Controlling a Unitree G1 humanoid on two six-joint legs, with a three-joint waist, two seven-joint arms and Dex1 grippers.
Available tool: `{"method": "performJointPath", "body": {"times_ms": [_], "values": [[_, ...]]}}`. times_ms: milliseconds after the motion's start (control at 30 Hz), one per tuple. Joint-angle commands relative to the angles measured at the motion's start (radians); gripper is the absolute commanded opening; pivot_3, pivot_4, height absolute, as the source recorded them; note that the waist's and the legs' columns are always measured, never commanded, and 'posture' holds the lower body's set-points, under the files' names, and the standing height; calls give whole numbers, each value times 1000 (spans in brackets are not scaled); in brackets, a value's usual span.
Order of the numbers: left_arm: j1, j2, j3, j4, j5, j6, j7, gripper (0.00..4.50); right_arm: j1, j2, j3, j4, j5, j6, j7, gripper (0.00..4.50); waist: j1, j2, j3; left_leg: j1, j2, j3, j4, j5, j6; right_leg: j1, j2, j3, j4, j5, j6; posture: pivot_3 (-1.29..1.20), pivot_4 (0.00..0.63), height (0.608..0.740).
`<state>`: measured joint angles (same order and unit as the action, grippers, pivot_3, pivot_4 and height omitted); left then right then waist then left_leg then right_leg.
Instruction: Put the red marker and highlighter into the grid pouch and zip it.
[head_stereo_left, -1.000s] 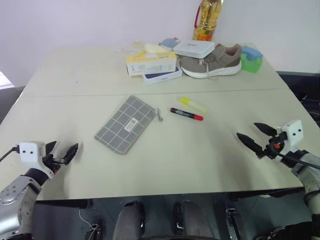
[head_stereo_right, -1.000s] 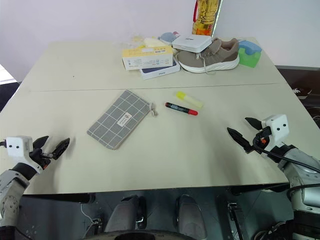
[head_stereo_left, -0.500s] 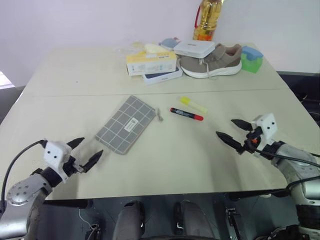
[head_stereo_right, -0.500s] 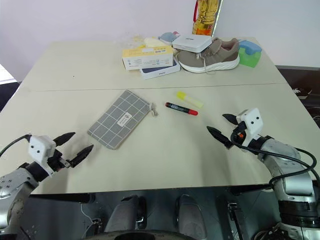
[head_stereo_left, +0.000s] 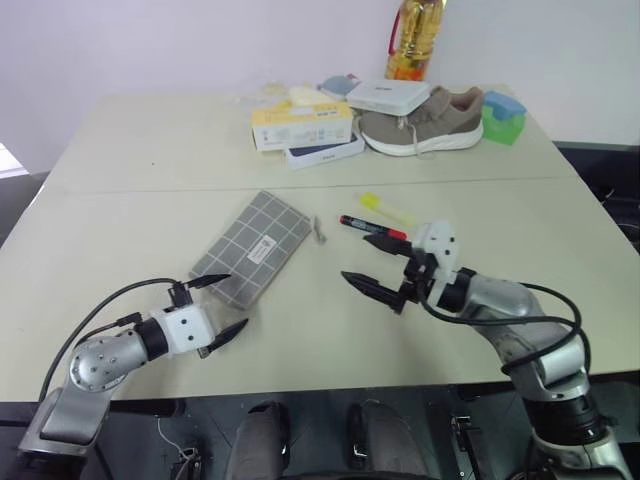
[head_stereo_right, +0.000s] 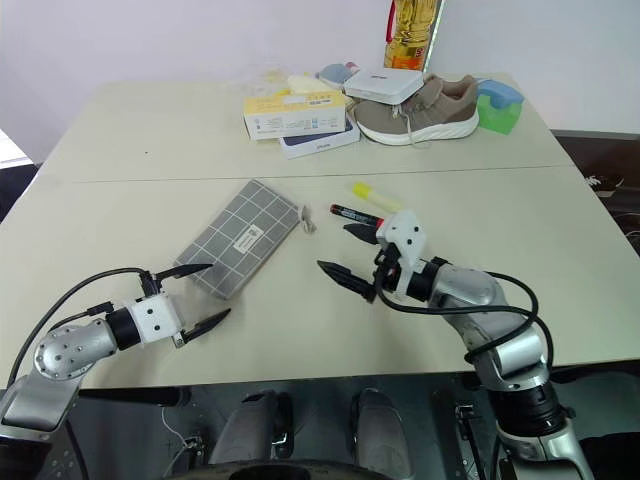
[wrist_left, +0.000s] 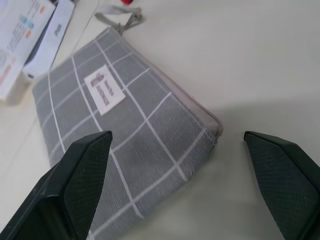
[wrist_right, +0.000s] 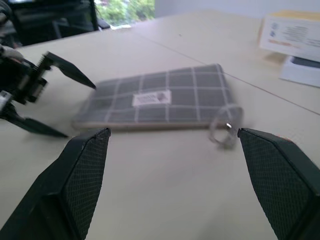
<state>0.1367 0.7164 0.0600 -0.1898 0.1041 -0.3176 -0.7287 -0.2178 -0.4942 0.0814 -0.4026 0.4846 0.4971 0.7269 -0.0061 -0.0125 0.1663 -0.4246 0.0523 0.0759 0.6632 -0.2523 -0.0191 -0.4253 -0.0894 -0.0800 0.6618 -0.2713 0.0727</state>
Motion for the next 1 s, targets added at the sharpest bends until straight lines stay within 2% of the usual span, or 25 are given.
{"method": "performJointPath", "body": {"times_ms": [33,300,400,600,633,867,1000], "values": [[-17,1,-24,25,73,4,46,4493,-11,7,10,-33,-13,-19,-6,4252,3,0,0,0,0,0,0,0,0,0,0,0,0,0,0,0,150,724],[-38,3,-39,46,140,51,120,4493,-42,52,68,-6,-54,-14,-34,4252,-1,0,0,1,0,0,0,0,0,0,0,0,0,0,0,0,150,724],[-45,-2,-50,44,131,64,129,4500,-129,91,136,79,-142,53,-112,3382,-5,0,0,2,0,0,0,0,0,1,0,0,2,0,0,0,150,724],[-41,-9,-46,38,117,89,145,4500,-275,227,180,205,-213,96,-213,298,-6,1,0,2,0,0,0,0,0,1,1,0,3,0,0,0,150,724],[-41,-10,-46,36,113,90,145,4500,-306,253,195,249,-244,94,-244,98,-6,1,0,2,0,0,0,0,0,1,1,0,3,0,0,0,150,724],[-34,-12,-49,13,95,99,142,4500,-453,413,252,529,-377,53,-351,98,-10,1,-1,2,0,1,0,0,0,0,1,0,3,1,0,0,150,724],[-29,-11,-47,1,91,105,144,4500,-503,478,251,654,-397,94,-364,98,-9,1,-1,2,0,0,0,0,0,0,1,0,3,1,0,0,150,724]]}}
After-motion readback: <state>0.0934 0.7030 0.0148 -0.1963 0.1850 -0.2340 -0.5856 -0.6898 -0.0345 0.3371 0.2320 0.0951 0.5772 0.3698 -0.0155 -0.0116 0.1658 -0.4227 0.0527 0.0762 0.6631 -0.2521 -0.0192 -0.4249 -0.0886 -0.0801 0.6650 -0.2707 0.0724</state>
